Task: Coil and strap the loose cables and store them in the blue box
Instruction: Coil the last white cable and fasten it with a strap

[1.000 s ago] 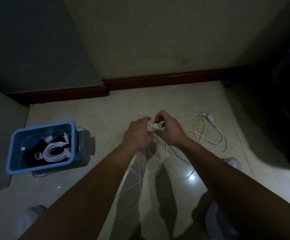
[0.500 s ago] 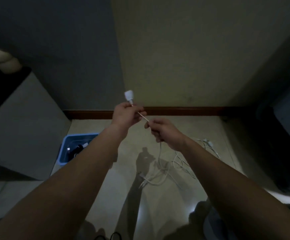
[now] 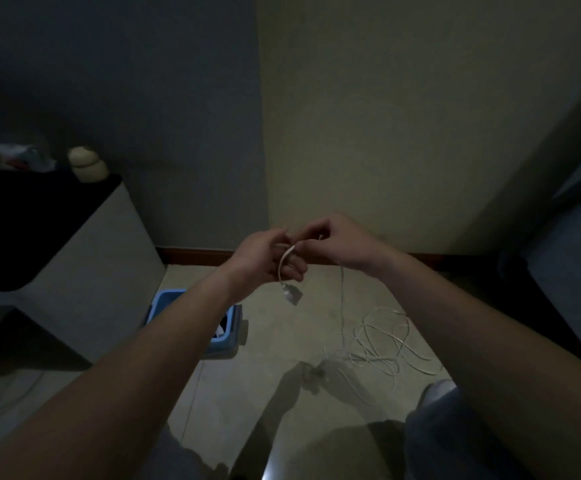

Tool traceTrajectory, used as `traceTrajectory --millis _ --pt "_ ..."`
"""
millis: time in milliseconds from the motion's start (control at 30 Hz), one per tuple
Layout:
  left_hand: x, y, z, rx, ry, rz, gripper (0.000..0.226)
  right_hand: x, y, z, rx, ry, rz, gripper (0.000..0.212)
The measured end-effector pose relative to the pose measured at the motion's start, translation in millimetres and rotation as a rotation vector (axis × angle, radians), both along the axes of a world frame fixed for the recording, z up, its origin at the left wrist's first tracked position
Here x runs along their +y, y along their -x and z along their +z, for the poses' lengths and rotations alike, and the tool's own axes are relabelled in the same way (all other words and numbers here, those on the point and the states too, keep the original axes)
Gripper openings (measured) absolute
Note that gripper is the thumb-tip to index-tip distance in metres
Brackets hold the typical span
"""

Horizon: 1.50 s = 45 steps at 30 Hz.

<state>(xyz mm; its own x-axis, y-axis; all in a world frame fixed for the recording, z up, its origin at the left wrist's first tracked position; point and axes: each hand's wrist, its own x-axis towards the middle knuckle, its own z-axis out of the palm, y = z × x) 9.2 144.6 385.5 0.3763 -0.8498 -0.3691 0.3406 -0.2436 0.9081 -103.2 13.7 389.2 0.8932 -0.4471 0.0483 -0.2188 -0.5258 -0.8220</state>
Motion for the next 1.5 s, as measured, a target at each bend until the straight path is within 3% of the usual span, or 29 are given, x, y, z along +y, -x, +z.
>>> traceTrajectory --millis 67,133,300,500,567,633,733,800,967,1067,1167,1300,1500 --pt "5 7 0 -0.019 -0.045 -0.097 0.045 2 5 1 -0.066 -0.042 -0.033 0.008" --pt "8 11 -5 0.002 -0.054 -0.154 0.048 3 9 -5 -0.120 -0.099 -0.060 0.019" --pt "8 15 -24 0.120 -0.082 -0.120 0.043 6 6 -25 -0.110 -0.082 -0.200 0.031" --pt "4 7 -41 0.144 -0.135 -0.041 0.047 6 -3 -39 0.236 0.474 -0.447 0.061" --pt "3 7 -42 0.148 -0.167 -0.046 0.046 5 -4 -43 0.282 0.534 -0.476 0.066" --pt "4 8 -40 0.153 -0.145 -0.074 0.044 1 -4 -46 0.222 0.387 -0.435 0.062" --pt "7 6 -31 0.226 -0.036 -0.157 0.048 -4 -2 -48 -0.025 -0.011 -0.258 0.037" --pt "10 3 -24 0.280 0.049 -0.188 0.049 -4 0 -48 -0.109 -0.165 -0.201 0.023" --pt "14 -8 -12 0.359 0.265 -0.061 0.047 5 1 -48 -0.025 -0.377 -0.123 0.021" --pt "14 -15 -8 0.381 0.303 0.132 0.050 17 0 -49 0.127 -0.411 -0.052 0.011" --pt "17 -20 -4 0.372 0.330 0.292 0.045 24 0 -49 0.137 -0.527 -0.060 0.012" --pt "21 -33 -3 0.410 0.387 0.347 0.046 25 9 -50 0.236 -0.535 0.006 0.010" --pt "21 -55 -10 0.288 0.358 0.408 0.051 32 9 -47 0.064 -0.412 0.015 0.023"
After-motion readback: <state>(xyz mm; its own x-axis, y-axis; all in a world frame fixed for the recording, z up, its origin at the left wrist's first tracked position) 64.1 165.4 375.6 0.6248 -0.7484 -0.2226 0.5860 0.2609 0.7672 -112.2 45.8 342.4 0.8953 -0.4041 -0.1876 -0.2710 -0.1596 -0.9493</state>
